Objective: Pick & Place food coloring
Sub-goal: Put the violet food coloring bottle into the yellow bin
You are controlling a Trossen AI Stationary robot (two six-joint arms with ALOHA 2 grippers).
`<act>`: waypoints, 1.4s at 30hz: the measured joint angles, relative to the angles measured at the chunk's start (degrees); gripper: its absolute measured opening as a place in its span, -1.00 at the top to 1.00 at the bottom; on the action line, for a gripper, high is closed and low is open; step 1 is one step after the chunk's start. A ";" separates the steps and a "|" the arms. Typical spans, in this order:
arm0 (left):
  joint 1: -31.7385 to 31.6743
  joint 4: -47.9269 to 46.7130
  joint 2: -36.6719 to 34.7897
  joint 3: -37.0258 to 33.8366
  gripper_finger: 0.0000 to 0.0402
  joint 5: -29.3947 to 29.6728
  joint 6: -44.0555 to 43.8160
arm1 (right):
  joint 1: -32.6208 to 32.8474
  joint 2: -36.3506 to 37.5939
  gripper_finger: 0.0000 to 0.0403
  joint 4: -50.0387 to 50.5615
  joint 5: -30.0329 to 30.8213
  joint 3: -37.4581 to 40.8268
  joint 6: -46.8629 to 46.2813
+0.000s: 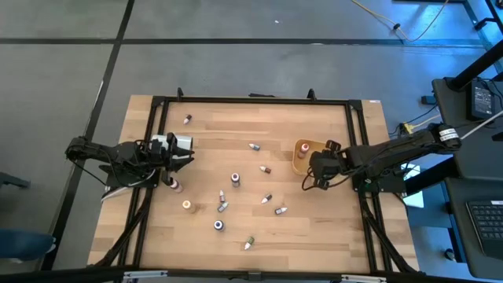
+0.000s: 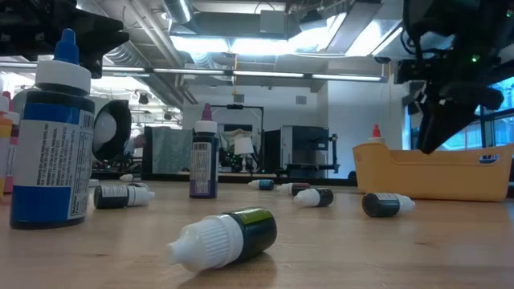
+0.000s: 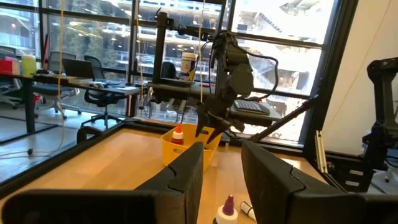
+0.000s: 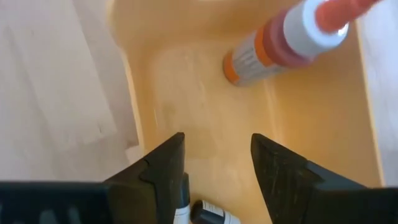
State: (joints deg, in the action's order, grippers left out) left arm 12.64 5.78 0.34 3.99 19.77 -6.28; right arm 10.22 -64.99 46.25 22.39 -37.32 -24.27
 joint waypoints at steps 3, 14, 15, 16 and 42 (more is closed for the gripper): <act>0.00 0.00 0.00 0.02 0.48 0.00 0.02 | 0.00 -0.04 0.07 -0.38 0.00 -1.05 1.25; 0.00 -0.02 0.00 0.02 0.47 0.07 0.00 | 0.84 -0.04 0.07 -11.13 -0.46 -7.91 23.93; 0.00 -0.02 0.02 0.02 0.47 0.07 0.00 | 1.09 -0.04 0.07 -13.75 -1.79 -8.18 26.33; 0.00 -0.02 0.00 0.02 0.47 0.06 0.02 | 1.35 -0.04 0.07 -16.58 -4.21 -8.37 29.08; 0.00 0.00 0.01 0.02 0.48 0.20 1.55 | 13.40 -31.03 0.27 -39.69 -19.98 -8.37 25.41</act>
State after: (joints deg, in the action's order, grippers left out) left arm 12.64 5.78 0.35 4.01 19.97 -4.73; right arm 23.62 -96.02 6.56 2.41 -45.69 1.14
